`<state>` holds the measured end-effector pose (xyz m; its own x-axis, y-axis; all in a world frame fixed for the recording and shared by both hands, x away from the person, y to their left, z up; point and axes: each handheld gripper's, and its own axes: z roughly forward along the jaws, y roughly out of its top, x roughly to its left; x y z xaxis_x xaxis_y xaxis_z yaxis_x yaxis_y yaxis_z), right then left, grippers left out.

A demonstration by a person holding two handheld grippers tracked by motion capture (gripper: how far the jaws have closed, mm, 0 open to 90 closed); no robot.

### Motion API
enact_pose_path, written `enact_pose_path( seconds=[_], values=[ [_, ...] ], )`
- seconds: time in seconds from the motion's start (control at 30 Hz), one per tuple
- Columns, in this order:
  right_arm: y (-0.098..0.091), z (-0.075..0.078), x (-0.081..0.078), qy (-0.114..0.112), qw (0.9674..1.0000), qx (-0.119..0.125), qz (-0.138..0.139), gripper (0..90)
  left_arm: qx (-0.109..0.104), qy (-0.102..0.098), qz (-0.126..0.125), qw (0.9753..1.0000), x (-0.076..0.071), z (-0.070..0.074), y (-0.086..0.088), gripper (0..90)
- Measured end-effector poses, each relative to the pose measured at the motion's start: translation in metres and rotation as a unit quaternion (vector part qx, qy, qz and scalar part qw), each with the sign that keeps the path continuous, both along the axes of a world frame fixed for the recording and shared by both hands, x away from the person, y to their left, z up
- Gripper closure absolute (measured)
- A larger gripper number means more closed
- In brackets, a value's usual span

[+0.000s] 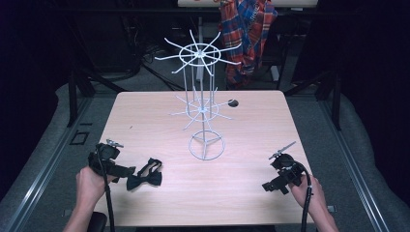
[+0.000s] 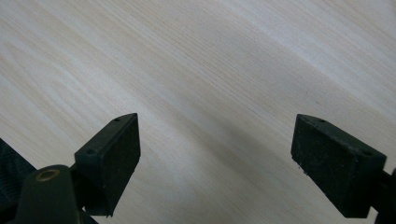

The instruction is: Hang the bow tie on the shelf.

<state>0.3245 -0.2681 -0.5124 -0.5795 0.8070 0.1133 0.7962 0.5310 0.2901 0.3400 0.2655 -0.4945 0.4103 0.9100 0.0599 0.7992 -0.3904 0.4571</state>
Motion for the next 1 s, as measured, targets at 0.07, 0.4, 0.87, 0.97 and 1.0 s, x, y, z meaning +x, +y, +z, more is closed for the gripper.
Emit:
enact_pose_path(
  seconds=[0.07,0.4,0.87,0.97,1.0],
  values=[
    [0.001,0.002,-0.001,-0.002,1.0000,-0.001,-0.001,15.5,0.001,-0.001,0.000,1.0000,-0.001,0.001,0.000,0.0],
    [0.003,0.004,0.000,-0.009,0.9999,0.007,0.004,15.3,-0.028,0.011,0.002,0.9995,0.000,0.000,-0.011,0.1],
    [0.002,0.001,0.003,-0.004,0.9997,0.023,-0.009,15.2,-0.037,0.048,-0.011,0.9981,0.015,-0.015,-0.040,0.1],
    [0.000,-0.001,0.003,-0.007,0.9996,0.022,-0.015,15.3,-0.035,0.056,-0.007,0.9978,0.019,-0.019,-0.041,0.7],
    [0.000,-0.001,0.003,-0.007,0.9996,0.022,-0.015,15.3,-0.033,0.059,-0.003,0.9977,0.021,-0.021,-0.041,0.7]
  ],
)
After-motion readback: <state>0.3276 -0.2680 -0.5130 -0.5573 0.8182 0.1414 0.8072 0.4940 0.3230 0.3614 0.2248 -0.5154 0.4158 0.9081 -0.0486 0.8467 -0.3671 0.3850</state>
